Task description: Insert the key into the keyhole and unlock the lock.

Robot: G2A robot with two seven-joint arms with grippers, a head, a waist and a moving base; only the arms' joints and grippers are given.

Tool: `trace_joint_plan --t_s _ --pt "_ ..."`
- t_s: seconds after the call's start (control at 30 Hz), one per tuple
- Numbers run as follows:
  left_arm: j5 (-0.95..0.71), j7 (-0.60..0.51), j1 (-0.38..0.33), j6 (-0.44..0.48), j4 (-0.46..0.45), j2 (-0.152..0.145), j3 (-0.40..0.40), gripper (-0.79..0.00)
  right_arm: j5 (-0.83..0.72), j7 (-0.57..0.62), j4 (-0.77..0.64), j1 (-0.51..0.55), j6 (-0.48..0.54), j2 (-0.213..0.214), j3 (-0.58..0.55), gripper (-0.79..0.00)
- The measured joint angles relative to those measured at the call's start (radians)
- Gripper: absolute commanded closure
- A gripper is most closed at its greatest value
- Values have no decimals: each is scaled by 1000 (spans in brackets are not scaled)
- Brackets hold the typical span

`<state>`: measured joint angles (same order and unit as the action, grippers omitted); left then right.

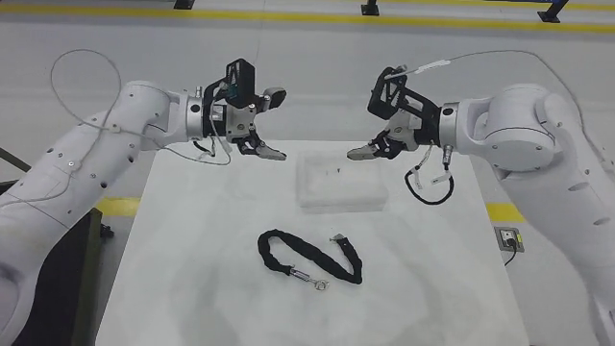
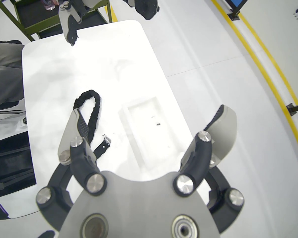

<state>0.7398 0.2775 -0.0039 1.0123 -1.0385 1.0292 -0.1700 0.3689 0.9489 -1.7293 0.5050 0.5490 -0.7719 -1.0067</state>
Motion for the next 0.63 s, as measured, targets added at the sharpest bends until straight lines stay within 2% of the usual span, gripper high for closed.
trace_joint_plan --t_s 0.2,0.27,0.4,0.63 --pt "-269 -256 -50 0 -51 -24 0 -784 -11 24 -4 -5 -22 4 -20 -784" --pt "-302 -303 -51 0 -49 -25 0 -784 -11 24 -4 -5 -22 4 -19 -784" --pt "-273 -259 -51 0 -48 -24 0 -784 -11 24 -4 -5 -21 4 -19 -784" --pt "-274 -260 -51 0 -48 -24 0 -784 -11 24 -4 -5 -21 4 -19 -784"
